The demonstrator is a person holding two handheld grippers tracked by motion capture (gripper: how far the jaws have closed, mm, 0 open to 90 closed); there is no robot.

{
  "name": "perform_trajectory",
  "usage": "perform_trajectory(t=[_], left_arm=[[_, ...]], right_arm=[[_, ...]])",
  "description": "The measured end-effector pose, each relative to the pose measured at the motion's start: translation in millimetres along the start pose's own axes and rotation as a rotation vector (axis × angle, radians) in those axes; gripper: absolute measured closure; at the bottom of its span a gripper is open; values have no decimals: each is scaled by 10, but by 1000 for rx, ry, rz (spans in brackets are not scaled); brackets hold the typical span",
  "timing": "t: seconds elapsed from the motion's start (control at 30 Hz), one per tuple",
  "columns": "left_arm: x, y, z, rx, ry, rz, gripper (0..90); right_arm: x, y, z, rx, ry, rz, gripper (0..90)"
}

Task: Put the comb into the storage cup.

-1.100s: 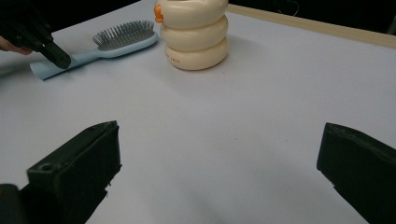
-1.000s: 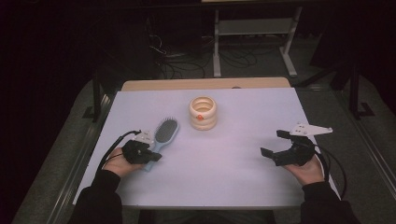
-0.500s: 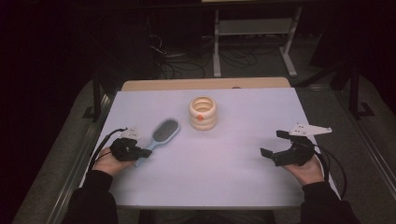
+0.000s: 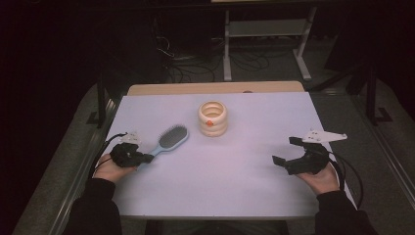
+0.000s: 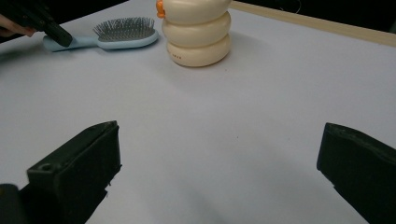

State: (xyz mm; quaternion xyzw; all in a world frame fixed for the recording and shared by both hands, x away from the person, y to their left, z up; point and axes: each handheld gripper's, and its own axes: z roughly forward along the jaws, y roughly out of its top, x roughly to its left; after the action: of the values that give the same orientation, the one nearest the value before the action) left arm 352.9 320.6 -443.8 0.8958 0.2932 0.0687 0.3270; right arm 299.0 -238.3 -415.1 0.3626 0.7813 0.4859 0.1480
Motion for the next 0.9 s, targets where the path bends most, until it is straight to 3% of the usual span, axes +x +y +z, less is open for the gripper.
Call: perform_trajectory(t=[0.9], left_arm=[[196, -98, -123, -56, 60, -64, 900]], right_arm=[[0, -1, 24, 14, 3, -6, 0]])
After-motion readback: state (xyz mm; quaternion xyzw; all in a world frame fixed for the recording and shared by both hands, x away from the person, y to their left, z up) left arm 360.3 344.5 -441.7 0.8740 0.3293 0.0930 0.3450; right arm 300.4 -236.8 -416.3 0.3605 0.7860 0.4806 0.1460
